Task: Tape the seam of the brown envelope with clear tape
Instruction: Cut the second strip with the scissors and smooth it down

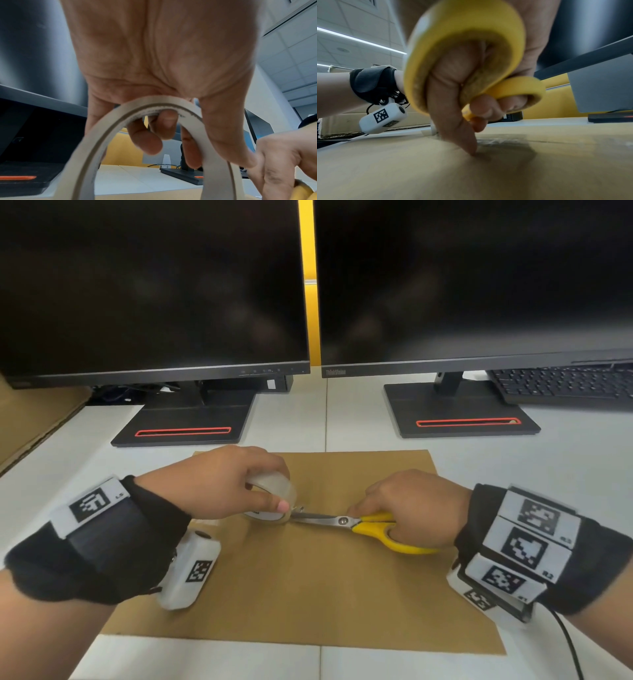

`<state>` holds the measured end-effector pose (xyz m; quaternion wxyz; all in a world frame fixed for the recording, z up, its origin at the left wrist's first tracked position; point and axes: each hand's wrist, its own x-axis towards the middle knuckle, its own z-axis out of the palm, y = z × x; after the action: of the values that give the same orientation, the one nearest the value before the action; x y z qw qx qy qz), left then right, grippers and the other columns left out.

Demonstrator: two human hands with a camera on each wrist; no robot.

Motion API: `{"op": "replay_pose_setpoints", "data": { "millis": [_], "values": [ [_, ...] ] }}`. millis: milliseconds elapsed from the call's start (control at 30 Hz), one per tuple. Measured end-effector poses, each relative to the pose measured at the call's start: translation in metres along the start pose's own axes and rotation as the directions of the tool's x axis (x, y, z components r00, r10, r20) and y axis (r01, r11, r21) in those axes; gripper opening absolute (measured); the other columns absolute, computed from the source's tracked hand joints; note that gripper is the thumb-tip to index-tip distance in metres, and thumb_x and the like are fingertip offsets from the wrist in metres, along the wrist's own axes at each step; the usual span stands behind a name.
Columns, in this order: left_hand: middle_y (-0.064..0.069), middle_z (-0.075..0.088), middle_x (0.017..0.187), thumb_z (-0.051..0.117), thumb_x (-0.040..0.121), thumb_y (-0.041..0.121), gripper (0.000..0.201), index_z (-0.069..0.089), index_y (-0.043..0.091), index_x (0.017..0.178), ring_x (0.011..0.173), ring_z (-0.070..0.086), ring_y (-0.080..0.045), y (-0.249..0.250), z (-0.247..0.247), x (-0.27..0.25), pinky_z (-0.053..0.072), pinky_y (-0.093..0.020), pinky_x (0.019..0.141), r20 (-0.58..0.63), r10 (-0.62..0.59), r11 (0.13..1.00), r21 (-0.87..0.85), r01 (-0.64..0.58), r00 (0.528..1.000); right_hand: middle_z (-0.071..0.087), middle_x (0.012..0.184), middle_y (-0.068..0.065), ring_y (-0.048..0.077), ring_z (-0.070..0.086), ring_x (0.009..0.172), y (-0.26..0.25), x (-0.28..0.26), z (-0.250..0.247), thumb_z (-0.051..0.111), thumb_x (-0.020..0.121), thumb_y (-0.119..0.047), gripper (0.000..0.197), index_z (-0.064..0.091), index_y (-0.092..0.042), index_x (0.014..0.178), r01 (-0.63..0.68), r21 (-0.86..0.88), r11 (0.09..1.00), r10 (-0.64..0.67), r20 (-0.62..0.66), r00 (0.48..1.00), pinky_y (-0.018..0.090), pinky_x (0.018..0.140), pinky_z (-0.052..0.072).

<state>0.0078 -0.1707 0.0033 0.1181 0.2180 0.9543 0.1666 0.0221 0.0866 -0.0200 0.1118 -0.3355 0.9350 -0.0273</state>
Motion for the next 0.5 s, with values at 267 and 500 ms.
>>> {"op": "replay_pose_setpoints", "data": {
  "millis": [267,500],
  "values": [
    [0.014,0.065,0.089,0.061,0.069,0.071,0.040,0.060,0.043,0.097,0.084,0.062,-0.005,0.004,-0.010,-0.007,0.051,-0.023,0.072,-0.079,-0.020,0.985,-0.170,0.006,0.997,0.066,0.124,-0.003,0.025,0.059,0.111,0.000,0.002,0.002,0.045,0.093,-0.028,0.043,0.052,-0.037,0.135,0.015,-0.012,1.000,-0.014,0.031,0.999,0.031,0.093,0.049],
    [0.010,0.065,0.082,0.054,0.074,0.065,0.034,0.059,0.038,0.094,0.076,0.062,-0.006,0.007,-0.030,-0.014,0.050,-0.024,0.066,-0.183,-0.108,0.983,-0.169,0.077,0.977,0.059,0.123,-0.001,0.025,0.056,0.110,0.004,-0.005,-0.001,0.047,0.091,-0.029,0.043,0.048,-0.039,0.133,-0.028,0.009,1.000,0.028,0.013,1.000,0.036,0.093,0.047]
  ]
}}
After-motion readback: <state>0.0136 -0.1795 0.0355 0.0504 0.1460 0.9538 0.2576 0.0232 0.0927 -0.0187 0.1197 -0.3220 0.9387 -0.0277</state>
